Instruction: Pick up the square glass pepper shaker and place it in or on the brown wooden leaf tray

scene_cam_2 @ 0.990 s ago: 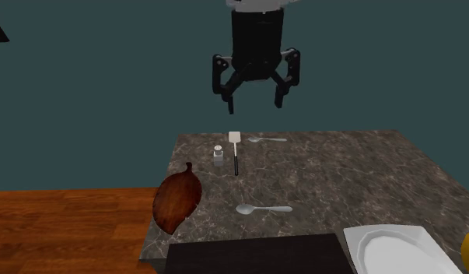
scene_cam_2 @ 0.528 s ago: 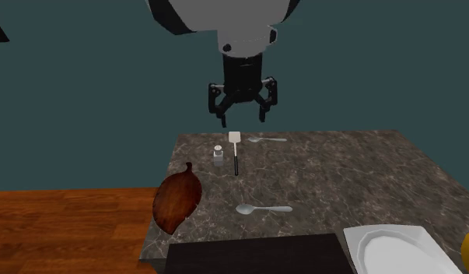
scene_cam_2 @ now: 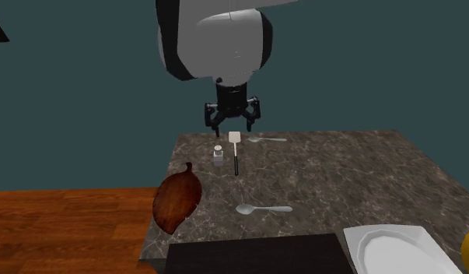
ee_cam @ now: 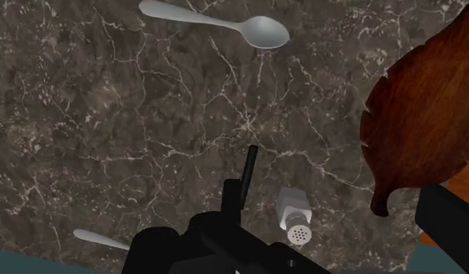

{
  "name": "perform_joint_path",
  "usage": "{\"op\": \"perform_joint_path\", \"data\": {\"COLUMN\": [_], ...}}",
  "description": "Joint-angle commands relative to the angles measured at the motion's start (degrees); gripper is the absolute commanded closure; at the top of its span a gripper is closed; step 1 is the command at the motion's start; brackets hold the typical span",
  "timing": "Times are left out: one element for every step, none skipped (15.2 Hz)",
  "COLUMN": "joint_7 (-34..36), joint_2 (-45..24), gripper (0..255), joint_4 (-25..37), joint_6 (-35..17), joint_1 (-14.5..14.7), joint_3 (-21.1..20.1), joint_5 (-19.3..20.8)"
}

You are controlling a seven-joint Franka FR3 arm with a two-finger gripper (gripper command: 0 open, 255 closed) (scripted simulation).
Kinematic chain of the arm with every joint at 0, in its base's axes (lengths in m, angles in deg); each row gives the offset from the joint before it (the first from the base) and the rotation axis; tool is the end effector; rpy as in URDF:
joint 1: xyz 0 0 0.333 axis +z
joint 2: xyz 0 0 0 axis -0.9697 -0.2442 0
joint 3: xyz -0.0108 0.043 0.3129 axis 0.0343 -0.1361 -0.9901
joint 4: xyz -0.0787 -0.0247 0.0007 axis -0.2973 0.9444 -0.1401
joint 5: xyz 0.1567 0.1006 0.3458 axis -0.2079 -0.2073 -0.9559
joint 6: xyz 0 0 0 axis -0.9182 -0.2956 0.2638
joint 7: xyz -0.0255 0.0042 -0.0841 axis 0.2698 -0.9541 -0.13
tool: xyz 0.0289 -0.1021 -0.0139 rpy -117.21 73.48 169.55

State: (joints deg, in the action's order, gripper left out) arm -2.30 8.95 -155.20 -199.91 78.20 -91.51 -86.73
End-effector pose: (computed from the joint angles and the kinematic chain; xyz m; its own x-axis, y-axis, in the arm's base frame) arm 0.4399 0.0550 0.4112 0.9870 0.1579 0.0290 0.1568 -0.9869 0.0370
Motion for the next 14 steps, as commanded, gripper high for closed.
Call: {"op": "perform_joint_path", "data": {"joint_7": [0.1, 0.3, 0.4, 0.6, 0.8, 1.0, 1.2, 1.5, 1.7, 2.0, 2.2, 2.4, 2.7, 2.9], "joint_2": [-4.1, -6.3, -8.5, -10.7, -13.0, -15.2, -17.5, -19.7, -22.0, -24.3, -26.5, -28.8, -31.0, -33.3], "gripper": [0, 0, 0, 0, 0, 0, 0, 0, 0, 0, 0, 0, 0, 0], "joint_4": [0.8, 1.5, 2.2, 3.0, 4.0, 4.9, 6.0, 7.2, 8.4, 9.7, 11.0, 12.5, 14.0, 15.6], "joint_6": [-3.7, -5.4, -7.0, -8.6, -10.1, -11.5, -12.8, -14.1, -15.3, -16.4, -17.4, -18.4, -19.3, -20.1], "joint_1": [0.0, 0.1, 0.1, 0.1, 0.2, 0.2, 0.3, 0.4, 0.5, 0.6, 0.8, 0.9, 1.2, 1.4], "joint_3": [-0.3, -0.4, -0.6, -0.7, -0.9, -1.0, -1.1, -1.2, -1.2, -1.2, -1.2, -1.2, -1.1, -1.0], "joint_5": [0.3, 0.5, 0.8, 1.1, 1.4, 1.7, 2.1, 2.5, 2.9, 3.4, 3.8, 4.3, 4.7, 5.1]}}
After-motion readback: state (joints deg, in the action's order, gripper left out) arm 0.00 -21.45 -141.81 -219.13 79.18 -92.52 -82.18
